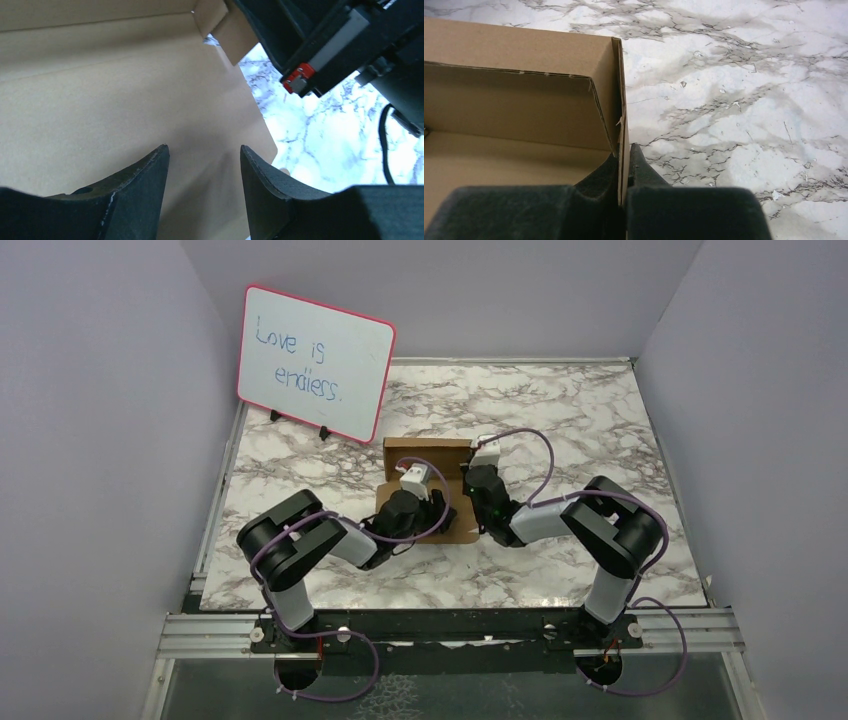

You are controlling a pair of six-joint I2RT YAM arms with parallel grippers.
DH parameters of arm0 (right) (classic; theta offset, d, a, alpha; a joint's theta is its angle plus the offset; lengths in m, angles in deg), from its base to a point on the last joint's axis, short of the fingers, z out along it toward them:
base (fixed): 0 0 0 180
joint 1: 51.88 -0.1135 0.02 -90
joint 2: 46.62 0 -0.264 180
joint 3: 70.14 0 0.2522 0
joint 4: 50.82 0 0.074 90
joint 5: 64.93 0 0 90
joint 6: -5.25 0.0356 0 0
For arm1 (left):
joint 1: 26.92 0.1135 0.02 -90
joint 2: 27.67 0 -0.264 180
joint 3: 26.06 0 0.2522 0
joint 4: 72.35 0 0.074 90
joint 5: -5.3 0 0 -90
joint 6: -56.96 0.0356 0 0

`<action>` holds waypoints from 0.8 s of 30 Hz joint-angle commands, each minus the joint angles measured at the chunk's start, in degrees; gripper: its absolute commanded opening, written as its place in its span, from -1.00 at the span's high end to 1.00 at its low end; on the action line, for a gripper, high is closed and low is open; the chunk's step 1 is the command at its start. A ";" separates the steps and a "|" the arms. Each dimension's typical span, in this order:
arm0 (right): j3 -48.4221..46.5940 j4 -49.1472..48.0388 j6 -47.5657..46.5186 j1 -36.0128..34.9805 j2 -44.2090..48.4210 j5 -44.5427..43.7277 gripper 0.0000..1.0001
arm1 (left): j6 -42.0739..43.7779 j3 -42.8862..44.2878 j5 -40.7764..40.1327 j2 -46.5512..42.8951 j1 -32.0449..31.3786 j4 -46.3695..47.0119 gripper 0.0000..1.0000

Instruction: Fold the paper box

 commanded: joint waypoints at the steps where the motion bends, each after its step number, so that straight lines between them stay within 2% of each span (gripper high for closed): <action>1: 1.46 -2.65 -3.23 0.10 -1.68 1.05 0.97 | -4.89 -1.33 3.67 0.30 -2.44 -3.90 -0.12; 8: 3.44 -9.03 -6.73 0.13 -5.10 5.39 0.95 | -4.84 0.12 3.85 -0.04 -3.68 -2.93 -0.12; 14: 6.89 -14.50 -7.41 0.01 -7.29 5.91 0.97 | -3.72 -0.76 3.75 -3.87 -3.72 -2.82 -0.13; 17: 7.65 -14.86 -7.63 0.05 -7.41 6.15 0.97 | -3.01 -1.77 3.99 -8.06 -3.60 -3.21 -0.20; 20: 8.39 -15.56 -7.84 0.01 -7.28 6.35 0.97 | -1.24 -1.37 4.13 -14.46 -3.61 -7.06 -0.25; 24: 8.70 -16.04 -8.42 0.08 -7.14 6.92 0.97 | 3.57 2.92 3.15 -23.61 -3.59 -19.10 -0.31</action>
